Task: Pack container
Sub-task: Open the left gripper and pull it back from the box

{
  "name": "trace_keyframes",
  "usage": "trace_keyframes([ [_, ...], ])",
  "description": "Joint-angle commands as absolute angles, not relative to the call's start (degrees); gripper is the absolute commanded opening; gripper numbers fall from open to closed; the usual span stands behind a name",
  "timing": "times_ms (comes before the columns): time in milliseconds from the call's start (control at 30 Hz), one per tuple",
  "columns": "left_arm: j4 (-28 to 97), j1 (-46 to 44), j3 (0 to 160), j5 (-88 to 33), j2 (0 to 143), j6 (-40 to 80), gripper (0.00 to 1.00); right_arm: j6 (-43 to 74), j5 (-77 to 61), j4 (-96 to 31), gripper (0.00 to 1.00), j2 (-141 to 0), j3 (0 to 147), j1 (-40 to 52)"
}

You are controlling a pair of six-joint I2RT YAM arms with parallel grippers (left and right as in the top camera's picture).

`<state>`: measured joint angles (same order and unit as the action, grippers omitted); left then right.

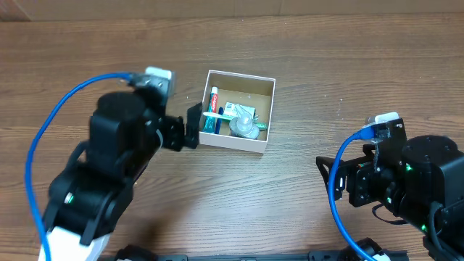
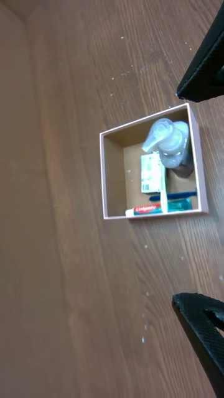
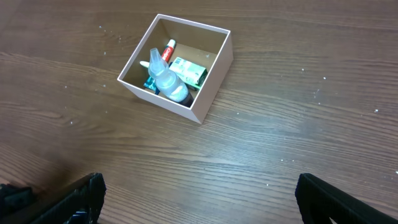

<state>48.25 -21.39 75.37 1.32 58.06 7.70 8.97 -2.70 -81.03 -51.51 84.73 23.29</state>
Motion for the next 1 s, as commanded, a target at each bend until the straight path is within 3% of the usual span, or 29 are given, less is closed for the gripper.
trace_keyframes([
  [0,49.8,-21.4,76.6,3.6,55.3,6.8,1.00,9.2,-2.2,-80.8,1.00,-51.4,84.8,23.4],
  [667,61.5,-21.4,76.6,6.5,61.3,6.0,1.00,9.2,-2.2,-80.7,1.00,-51.4,84.8,23.4],
  [967,53.5,-16.8,75.5,4.0,54.6,2.3,1.00,9.2,-2.2,-80.7,1.00,-51.4,84.8,23.4],
])
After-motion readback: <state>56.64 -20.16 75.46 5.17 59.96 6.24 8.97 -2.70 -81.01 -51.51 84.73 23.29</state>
